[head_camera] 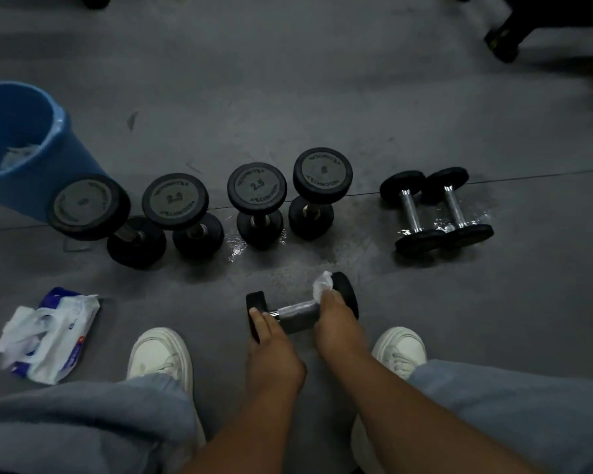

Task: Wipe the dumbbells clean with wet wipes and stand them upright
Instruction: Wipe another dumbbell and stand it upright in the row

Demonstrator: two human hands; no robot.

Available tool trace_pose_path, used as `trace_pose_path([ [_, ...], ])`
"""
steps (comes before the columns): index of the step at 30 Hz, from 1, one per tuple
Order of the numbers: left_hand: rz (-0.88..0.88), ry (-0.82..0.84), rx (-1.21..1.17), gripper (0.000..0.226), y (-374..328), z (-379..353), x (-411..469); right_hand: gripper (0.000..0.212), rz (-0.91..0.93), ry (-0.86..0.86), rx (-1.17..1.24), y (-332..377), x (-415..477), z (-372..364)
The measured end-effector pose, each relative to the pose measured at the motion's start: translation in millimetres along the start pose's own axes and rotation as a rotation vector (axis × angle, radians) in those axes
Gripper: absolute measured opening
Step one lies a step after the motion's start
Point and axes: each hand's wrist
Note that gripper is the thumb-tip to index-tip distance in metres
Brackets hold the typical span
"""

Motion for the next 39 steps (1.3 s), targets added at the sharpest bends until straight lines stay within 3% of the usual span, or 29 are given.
trace_pose_path([
  [2, 0.021, -0.038, -0.060, 0.103, -2, -1, 3, 0.055, -0.040, 0.235, -0.179, -2, 20, -5],
  [4, 0.025, -0.077, -0.113, 0.102, -1, -2, 9, 0.072, 0.031, 0.394, -0.386, -3, 36, -9],
  [6, 0.024, -0.105, -0.188, 0.099, 1, -2, 15, 0.049, 0.076, 0.319, -0.459, 7, 23, 3],
  [7, 0.024, -0.114, -0.224, 0.097, 2, -3, 18, 0.043, 0.146, 0.191, -0.508, 10, 21, 6],
  [8, 0.026, -0.120, -0.260, 0.096, 3, -3, 20, 0.040, 0.237, 0.087, -0.564, 9, 20, 9],
  [10, 0.042, -0.127, -0.315, 0.095, 2, -3, 21, 0.035, 0.334, 0.039, -0.664, 6, 26, 12],
  [14, 0.072, -0.106, -0.330, 0.095, -2, -1, 17, 0.025, 0.447, 0.101, -0.769, 21, 52, 22],
  [17, 0.090, -0.113, -0.270, 0.099, -5, -3, 15, 0.034, 0.464, 0.056, -0.749, 20, 61, 29],
  [21, 0.114, -0.163, -0.233, 0.097, -9, -8, 20, 0.032, 0.453, 0.248, -0.862, 23, 59, 24],
  [24, 0.131, -0.168, -0.245, 0.095, -13, -5, 21, 0.031, 0.422, 0.136, -0.797, 26, 62, 28],
  [26, 0.139, -0.158, -0.255, 0.096, -15, -4, 20, 0.037, 0.409, 0.176, -0.838, 28, 62, 28],
  [29, 0.143, -0.143, -0.274, 0.095, -16, -5, 18, 0.030, 0.446, 0.245, -0.904, 36, 63, 32],
  [33, 0.155, -0.144, -0.310, 0.097, -18, -4, 19, 0.028, 0.425, 0.225, -0.906, 42, 75, 42],
  [36, 0.160, -0.163, -0.382, 0.093, -15, -2, 20, 0.032, 0.414, 0.336, -0.988, 40, 67, 29],
  [39, 0.209, -0.225, -0.530, 0.087, -9, -1, 22, 0.028, 0.476, 0.232, -0.885, 39, 64, 24],
])
Point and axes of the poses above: each hand's wrist, its own x-axis towards the middle knuckle, its own z-axis out of the back of the hand, y = z × x, and after that the axes turned 3 degrees about -y, right-handed
